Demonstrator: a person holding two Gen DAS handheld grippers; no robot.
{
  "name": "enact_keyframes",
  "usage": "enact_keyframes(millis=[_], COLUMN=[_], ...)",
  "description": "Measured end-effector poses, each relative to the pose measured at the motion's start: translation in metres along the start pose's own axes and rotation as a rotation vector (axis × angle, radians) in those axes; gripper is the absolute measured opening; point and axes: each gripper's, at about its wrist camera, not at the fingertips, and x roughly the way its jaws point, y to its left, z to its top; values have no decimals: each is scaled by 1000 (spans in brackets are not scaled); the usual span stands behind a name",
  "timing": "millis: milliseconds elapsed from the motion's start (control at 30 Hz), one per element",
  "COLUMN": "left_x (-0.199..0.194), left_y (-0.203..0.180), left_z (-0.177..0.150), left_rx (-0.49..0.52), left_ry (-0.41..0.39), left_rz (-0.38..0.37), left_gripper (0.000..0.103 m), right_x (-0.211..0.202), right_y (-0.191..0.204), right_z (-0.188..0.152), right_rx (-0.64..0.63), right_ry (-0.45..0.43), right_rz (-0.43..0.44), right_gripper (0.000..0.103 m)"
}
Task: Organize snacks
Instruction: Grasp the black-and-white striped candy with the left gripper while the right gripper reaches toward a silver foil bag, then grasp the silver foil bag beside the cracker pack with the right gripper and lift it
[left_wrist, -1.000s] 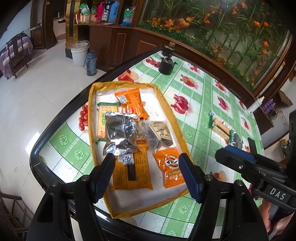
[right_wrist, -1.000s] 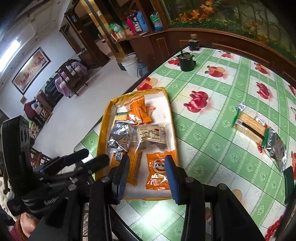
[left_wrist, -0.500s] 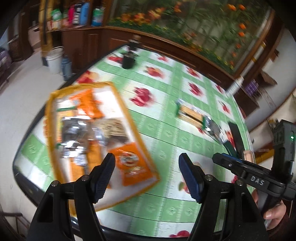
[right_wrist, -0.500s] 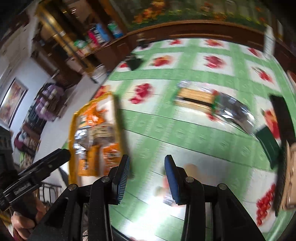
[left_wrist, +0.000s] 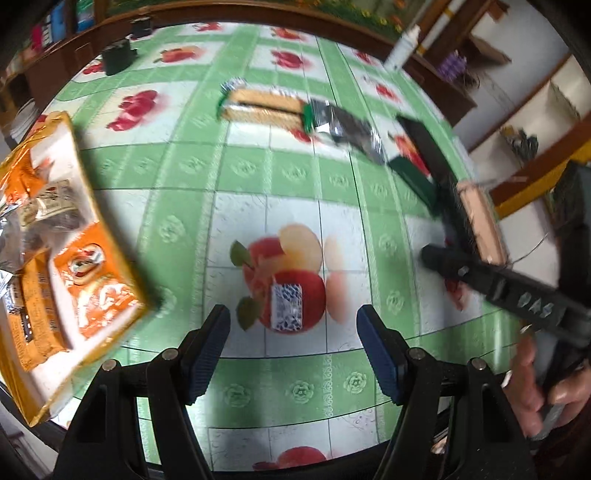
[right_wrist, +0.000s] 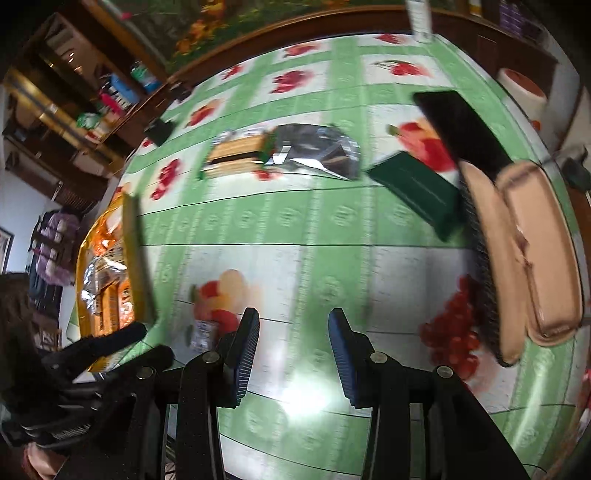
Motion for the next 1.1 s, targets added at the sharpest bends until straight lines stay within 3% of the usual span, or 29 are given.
enact_keyframes(millis=[267,367,467,667,733,967,1100], left_x=[26,36,40,44,45,46,47], left_y=[-6,-8,-18,-24,-22,-17,-8], left_z=[0,-1,1,8,10,15,26], left_rx=[1,9,74,139,134,167,143], left_ry=[24,31,-1,-29,-28,-20,-16], left_rz=[36,57,137,224,225,210,134], left_gripper=[69,56,45,25,20,19,19], right_x=[-3,-4,-6,-8,-7,-4,-6], right_y=[-30,-35,-37,-41,-43,-37,-33], right_z=[-2,-2,-2,1,4,16,18], right_rx=[36,28,9,-7,2,21,40], right_ry=[5,9,9,-2,-2,-22,-41], right_rz=[-15,-18,-18,-3,1,11,-7], right_gripper=[42,42,42,42,42,42,42])
